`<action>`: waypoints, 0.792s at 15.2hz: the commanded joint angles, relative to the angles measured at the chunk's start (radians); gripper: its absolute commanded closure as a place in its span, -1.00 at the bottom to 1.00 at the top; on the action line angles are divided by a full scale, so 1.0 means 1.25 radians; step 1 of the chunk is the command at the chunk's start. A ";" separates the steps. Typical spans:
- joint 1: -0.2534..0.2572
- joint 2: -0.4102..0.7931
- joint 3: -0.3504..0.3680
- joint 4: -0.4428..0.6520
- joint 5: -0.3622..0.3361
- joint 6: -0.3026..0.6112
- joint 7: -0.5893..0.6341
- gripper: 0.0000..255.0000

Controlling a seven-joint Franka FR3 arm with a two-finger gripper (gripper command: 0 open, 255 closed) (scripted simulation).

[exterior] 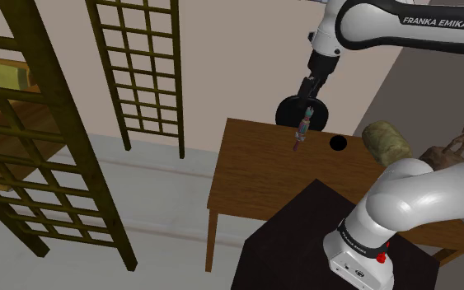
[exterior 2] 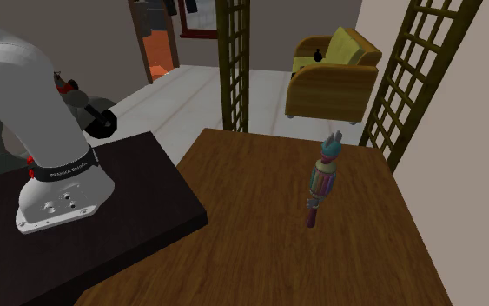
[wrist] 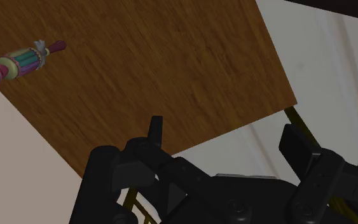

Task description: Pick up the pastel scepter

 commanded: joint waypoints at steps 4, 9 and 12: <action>-0.019 0.001 -0.047 -0.053 -0.020 0.076 -0.033 -1.00; -0.051 0.032 -0.131 -0.119 -0.051 0.209 -0.090 -1.00; -0.067 0.068 -0.184 -0.146 -0.065 0.293 -0.127 -1.00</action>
